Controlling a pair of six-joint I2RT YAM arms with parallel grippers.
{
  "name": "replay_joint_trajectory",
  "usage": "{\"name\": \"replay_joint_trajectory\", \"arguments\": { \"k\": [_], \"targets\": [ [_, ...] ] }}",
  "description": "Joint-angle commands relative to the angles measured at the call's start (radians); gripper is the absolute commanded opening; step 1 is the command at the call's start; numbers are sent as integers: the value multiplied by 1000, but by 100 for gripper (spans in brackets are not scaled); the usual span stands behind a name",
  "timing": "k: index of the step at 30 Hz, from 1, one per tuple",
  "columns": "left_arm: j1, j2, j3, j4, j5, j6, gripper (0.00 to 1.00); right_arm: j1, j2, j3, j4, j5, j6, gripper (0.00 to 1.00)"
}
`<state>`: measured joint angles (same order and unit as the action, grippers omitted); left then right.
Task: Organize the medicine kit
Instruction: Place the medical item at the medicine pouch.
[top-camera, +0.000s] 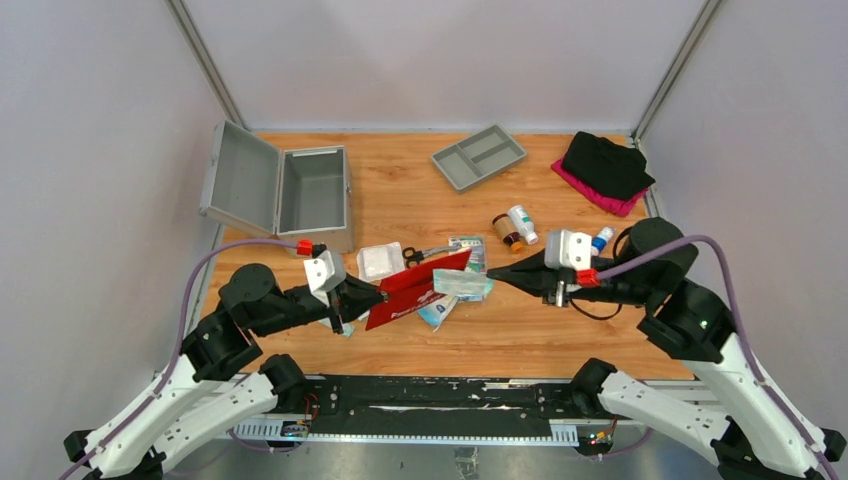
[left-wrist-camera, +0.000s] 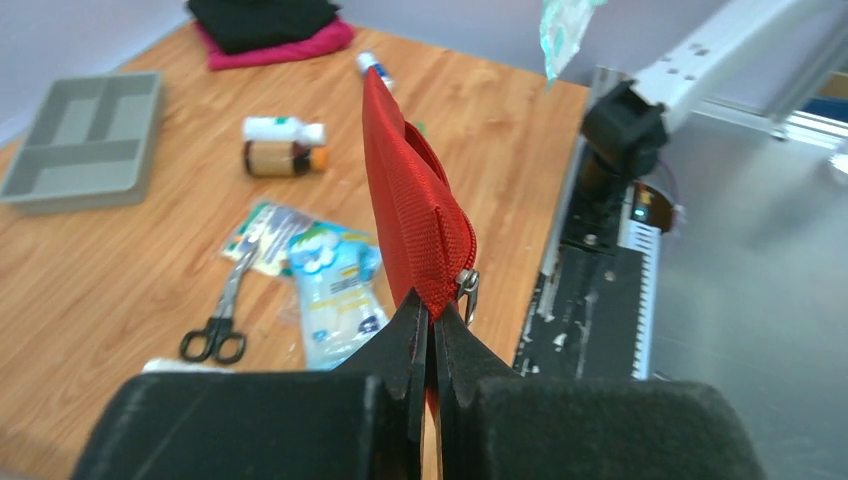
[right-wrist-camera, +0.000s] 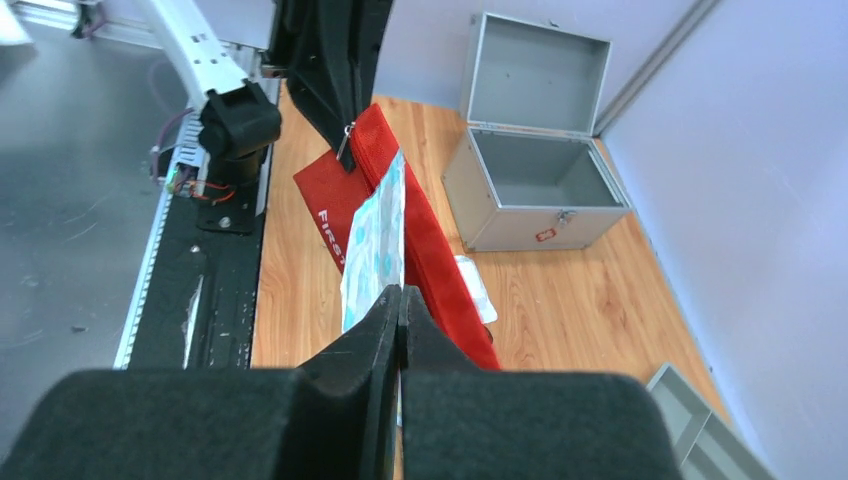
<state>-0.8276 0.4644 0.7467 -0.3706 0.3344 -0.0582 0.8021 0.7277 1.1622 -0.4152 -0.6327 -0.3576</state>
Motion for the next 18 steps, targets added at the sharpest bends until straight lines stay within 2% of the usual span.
{"name": "replay_joint_trajectory", "arguments": {
  "k": [1, 10, 18],
  "targets": [
    [4, 13, 54, 57, 226, 14, 0, -10, -3, 100, -257, -94, -124, 0],
    [4, 49, 93, 97, 379, -25, 0, -9, -8, 186, -362, -108, -209, 0],
    [4, 48, 105, 42, 347, 18, 0, -9, -14, 188, -343, -20, -215, 0]
  ]
}}
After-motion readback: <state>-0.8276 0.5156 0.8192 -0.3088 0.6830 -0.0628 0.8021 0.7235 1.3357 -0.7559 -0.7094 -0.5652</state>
